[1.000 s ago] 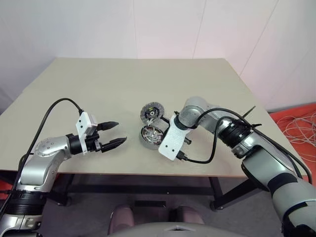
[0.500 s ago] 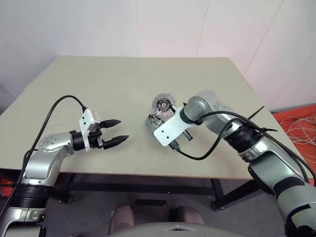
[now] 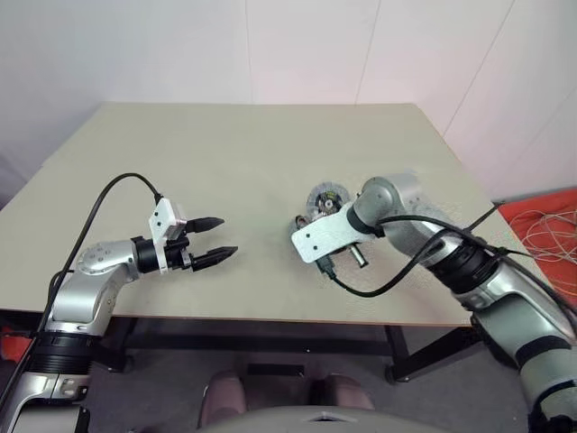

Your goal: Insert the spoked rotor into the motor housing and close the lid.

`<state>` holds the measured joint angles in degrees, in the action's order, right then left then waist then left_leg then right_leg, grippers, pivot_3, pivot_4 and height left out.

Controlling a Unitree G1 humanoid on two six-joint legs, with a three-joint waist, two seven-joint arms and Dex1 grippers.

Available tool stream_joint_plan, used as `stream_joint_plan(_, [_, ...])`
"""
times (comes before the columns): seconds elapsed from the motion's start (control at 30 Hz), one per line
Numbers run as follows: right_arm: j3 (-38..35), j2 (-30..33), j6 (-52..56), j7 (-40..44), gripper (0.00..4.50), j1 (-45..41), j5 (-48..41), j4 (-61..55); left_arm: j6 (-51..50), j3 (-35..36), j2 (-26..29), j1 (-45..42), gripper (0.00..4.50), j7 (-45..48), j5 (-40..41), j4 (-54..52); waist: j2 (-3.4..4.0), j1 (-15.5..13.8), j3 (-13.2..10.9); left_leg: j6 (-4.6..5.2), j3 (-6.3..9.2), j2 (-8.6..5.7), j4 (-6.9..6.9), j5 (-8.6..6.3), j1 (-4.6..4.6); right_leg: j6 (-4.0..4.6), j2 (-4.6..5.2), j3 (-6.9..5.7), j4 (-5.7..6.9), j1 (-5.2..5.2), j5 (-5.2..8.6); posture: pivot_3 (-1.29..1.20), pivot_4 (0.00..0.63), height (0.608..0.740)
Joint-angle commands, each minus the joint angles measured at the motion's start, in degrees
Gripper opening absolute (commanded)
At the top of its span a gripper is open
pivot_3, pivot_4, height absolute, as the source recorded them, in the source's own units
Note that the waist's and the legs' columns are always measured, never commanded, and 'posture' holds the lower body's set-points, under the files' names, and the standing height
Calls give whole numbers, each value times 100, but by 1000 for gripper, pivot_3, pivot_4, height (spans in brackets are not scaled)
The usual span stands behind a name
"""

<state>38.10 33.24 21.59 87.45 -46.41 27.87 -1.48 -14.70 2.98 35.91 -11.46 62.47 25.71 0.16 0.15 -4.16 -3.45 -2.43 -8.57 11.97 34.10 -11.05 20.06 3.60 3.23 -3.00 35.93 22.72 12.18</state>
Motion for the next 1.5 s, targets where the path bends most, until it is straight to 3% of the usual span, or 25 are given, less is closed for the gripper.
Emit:
stream_joint_plan(0.03, [-193, -381, 1246, 65, 1, -49, -193, 20, 115, 74, 6, -73, 3946, 17, 14, -75, 1, -5, 0, -1, 0, 0, 0, 0, 0, 0, 0, 0, 0, -1, 0, 0, 0, 740])
stream_joint_plan(0.43, [-154, -910, 3651, -682, 1, -381, -618, 304, 137, 88, -18, -14, 3946, -45, 20, -110, 2, -64, -1, -10, 3, 2, 0, 6, -19, -18, 4, 0, 0, -16, 10, 0, 0, 740])
stream_joint_plan(0.73, [-453, -1562, 4265, -1672, 1, -715, -1190, 900, 146, 62, -72, -70, 3946, -59, -10, -51, 5, -108, -3, -22, 3, 1, -2, 13, -63, -43, 2, 6, 0, -44, 24, 0, 0, 740])
stream_joint_plan(0.93, [-847, -2100, 4104, -2514, 1, -921, -1608, 1529, 140, 44, -121, -89, 3946, -78, -34, -55, 8, -114, -6, -36, 8, 1, -12, 21, -88, -44, 3, 5, -5, -43, 25, 0, 0, 740])
stream_joint_plan(1.2, [-571, -1949, 4165, -2618, 1, -967, -1971, 1470, 159, 62, -125, -91, 3946, -100, -40, -34, 4, -138, -5, -35, 6, 1, -25, 21, -78, -43, 6, 8, -9, -43, 23, 0, 0, 740])
stream_joint_plan(1.33, [-487, -1825, 4268, -2606, 900, -1014, -2129, 1007, 167, 61, -134, -97, 3946, -112, -39, -32, 3, -142, -4, -59, 4, -7, -85, 34, -71, -12, 4, 8, -12, -24, 5, 0, 0, 740])
stream_joint_plan(1.5, [-1063, -1789, 4655, -2588, 2592, -1580, -2685, 185, 162, 87, -113, -105, 3946, -120, -23, -23, 4, -116, -4, -74, 5, -5, -103, 43, 2, 7, -16, 6, -13, 60, 0, 0, 0, 740])
